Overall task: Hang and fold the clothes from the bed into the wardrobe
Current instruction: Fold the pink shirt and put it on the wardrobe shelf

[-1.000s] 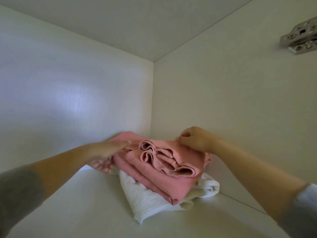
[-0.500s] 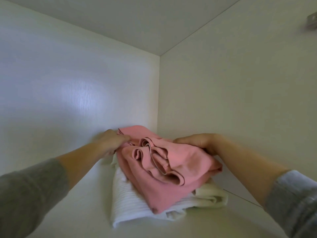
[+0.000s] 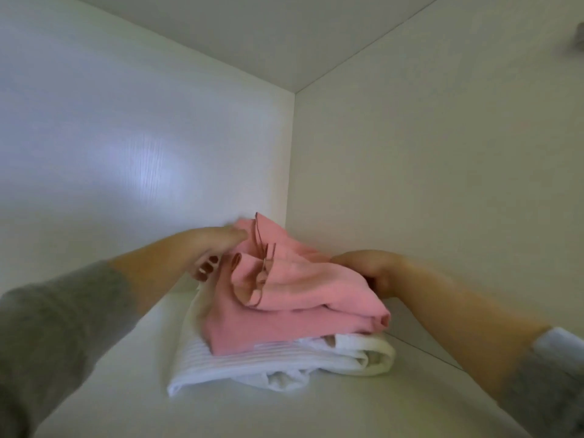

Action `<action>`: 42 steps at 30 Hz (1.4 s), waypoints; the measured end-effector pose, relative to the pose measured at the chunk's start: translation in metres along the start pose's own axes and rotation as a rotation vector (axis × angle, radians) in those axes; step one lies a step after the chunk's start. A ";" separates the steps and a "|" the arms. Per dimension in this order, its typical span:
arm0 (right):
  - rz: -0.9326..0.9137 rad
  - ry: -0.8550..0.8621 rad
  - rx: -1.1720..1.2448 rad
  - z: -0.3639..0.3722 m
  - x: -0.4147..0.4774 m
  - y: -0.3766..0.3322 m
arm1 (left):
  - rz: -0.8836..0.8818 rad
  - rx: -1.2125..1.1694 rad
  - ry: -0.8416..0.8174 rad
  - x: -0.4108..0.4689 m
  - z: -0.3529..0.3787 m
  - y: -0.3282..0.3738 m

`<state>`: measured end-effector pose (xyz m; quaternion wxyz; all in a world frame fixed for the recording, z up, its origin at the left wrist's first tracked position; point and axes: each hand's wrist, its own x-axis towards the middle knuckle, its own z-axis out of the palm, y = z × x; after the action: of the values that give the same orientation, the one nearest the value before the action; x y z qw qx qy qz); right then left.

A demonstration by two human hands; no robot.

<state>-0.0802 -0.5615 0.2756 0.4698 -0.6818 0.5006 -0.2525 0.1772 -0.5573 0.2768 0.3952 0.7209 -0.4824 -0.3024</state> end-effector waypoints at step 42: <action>-0.498 0.695 -0.470 -0.002 -0.103 0.033 | 0.608 0.408 0.070 -0.109 0.022 0.033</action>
<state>-0.1345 -0.4694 0.2597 0.0338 -0.7438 0.4930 -0.4500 0.1055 -0.4689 0.2997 0.3313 0.6186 -0.7111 -0.0437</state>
